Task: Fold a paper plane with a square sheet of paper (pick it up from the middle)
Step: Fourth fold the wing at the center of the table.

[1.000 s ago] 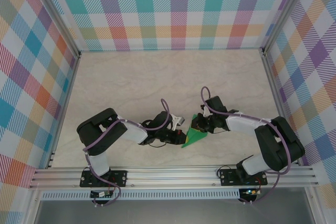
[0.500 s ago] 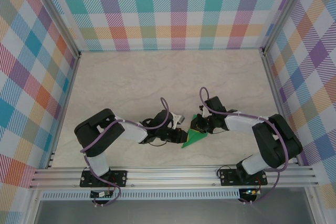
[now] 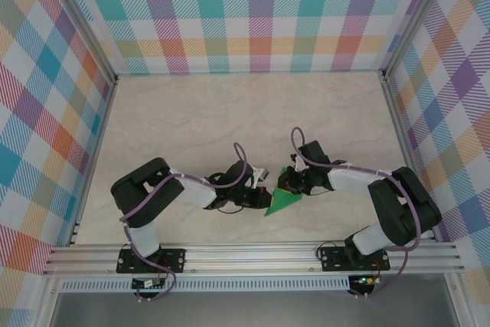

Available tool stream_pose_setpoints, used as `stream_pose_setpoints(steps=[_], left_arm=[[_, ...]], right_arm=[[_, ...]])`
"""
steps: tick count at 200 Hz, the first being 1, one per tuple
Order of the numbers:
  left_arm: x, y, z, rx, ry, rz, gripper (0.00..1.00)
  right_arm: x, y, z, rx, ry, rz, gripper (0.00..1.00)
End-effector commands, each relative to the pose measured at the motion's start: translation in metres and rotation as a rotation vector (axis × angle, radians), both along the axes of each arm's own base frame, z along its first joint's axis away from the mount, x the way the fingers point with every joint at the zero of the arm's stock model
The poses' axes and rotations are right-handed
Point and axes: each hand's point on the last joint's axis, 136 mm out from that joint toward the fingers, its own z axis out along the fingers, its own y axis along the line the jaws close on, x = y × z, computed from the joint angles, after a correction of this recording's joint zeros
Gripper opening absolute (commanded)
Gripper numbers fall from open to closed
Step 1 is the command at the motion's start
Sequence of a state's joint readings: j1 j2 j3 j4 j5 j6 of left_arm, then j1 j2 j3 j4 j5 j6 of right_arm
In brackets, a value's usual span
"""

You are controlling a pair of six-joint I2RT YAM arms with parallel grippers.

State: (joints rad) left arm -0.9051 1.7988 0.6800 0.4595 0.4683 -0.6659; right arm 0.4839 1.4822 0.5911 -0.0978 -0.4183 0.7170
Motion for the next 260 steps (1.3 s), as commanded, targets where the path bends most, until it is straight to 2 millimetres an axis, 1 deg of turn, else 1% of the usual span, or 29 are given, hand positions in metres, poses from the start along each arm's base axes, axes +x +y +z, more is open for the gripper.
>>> stream_pose_setpoints(steps=[1,19,36,66,102,139,163,180,197,213,231,260], left_arm=[[-0.002,0.013,-0.027,0.084,0.05,0.039,0.0],[-0.002,0.016,-0.034,0.103,0.062,0.053,0.0],[-0.002,0.015,-0.035,0.096,0.068,0.05,0.0],[-0.002,0.014,-0.037,0.098,0.07,0.052,0.0],[-0.003,0.015,-0.04,0.107,0.08,0.046,0.0],[-0.004,0.017,-0.04,0.119,0.077,0.045,0.0],[-0.004,0.019,-0.041,0.13,0.076,0.043,0.0],[-0.005,0.02,-0.042,0.134,0.076,0.043,0.0],[-0.005,0.02,-0.042,0.131,0.08,0.041,0.0],[-0.006,0.02,-0.043,0.132,0.083,0.039,0.0],[-0.007,0.021,-0.043,0.134,0.083,0.041,0.0],[-0.006,0.027,-0.046,0.147,0.086,0.073,0.0]], right_arm=[[0.012,-0.004,0.021,0.0,-0.07,-0.027,0.13],[0.015,-0.015,0.031,-0.004,-0.098,-0.073,0.14],[0.013,-0.018,0.036,0.008,-0.109,-0.079,0.15],[0.006,-0.007,0.034,0.07,-0.066,-0.032,0.15],[0.011,0.007,0.028,0.138,-0.036,-0.006,0.14],[0.016,0.005,0.012,0.102,-0.019,-0.023,0.13],[0.014,-0.005,-0.008,0.026,0.009,-0.04,0.12],[0.011,-0.006,-0.02,0.017,0.029,-0.035,0.12],[0.01,-0.004,-0.027,0.026,0.039,-0.026,0.12],[0.009,-0.002,-0.029,0.036,0.039,-0.015,0.12],[0.009,-0.001,-0.027,0.045,0.038,-0.007,0.12],[0.011,0.002,-0.007,0.075,-0.009,-0.001,0.13]])
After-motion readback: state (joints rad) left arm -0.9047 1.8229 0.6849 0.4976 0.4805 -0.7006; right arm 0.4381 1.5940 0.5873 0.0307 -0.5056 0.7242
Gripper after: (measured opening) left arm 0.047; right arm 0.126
